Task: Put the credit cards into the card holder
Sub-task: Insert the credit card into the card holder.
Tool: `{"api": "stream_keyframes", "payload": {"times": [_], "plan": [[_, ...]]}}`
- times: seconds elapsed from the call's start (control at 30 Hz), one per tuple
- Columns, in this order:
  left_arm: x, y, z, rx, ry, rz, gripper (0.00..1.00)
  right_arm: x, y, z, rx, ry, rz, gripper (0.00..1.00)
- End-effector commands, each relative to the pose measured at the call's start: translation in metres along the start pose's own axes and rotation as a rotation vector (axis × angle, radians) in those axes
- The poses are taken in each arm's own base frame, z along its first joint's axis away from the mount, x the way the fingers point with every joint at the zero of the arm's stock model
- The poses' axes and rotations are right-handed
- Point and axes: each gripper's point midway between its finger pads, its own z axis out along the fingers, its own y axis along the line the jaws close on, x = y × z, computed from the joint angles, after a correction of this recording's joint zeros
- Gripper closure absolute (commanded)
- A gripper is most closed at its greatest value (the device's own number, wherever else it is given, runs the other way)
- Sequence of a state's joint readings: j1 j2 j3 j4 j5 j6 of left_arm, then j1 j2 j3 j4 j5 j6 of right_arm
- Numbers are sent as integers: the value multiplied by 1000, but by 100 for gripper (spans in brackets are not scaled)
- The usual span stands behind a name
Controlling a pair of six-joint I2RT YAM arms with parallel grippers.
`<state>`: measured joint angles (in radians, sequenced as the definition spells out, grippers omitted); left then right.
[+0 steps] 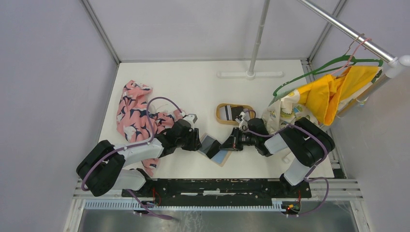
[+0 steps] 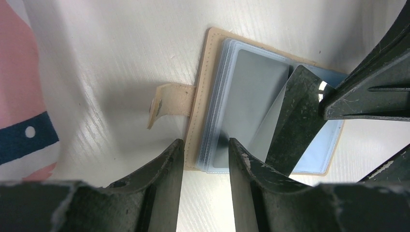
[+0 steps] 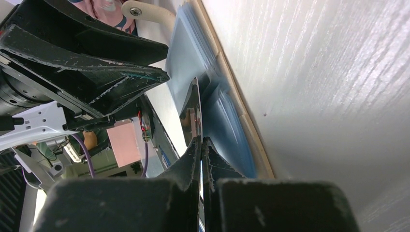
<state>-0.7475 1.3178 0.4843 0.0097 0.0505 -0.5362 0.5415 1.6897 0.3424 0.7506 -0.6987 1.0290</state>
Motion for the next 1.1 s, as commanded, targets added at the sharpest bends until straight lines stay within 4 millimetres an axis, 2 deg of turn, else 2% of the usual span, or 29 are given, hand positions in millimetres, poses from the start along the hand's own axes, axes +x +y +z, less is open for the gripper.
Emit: {"api": "stream_keyframes", "payload": {"times": [0.0, 0.37, 0.63, 1.07], "plan": [[15, 4, 1, -4, 58, -1, 55, 0, -11, 3, 63, 7, 61, 100], [13, 0, -1, 20, 48, 9, 55, -7, -12, -9, 142, -106, -32, 100], [10, -10, -1, 80, 23, 28, 55, 5, -26, -3, 203, -54, 2, 100], [15, -14, 2, 106, 30, 63, 54, 6, -28, 4, 235, -2, 35, 100]]}}
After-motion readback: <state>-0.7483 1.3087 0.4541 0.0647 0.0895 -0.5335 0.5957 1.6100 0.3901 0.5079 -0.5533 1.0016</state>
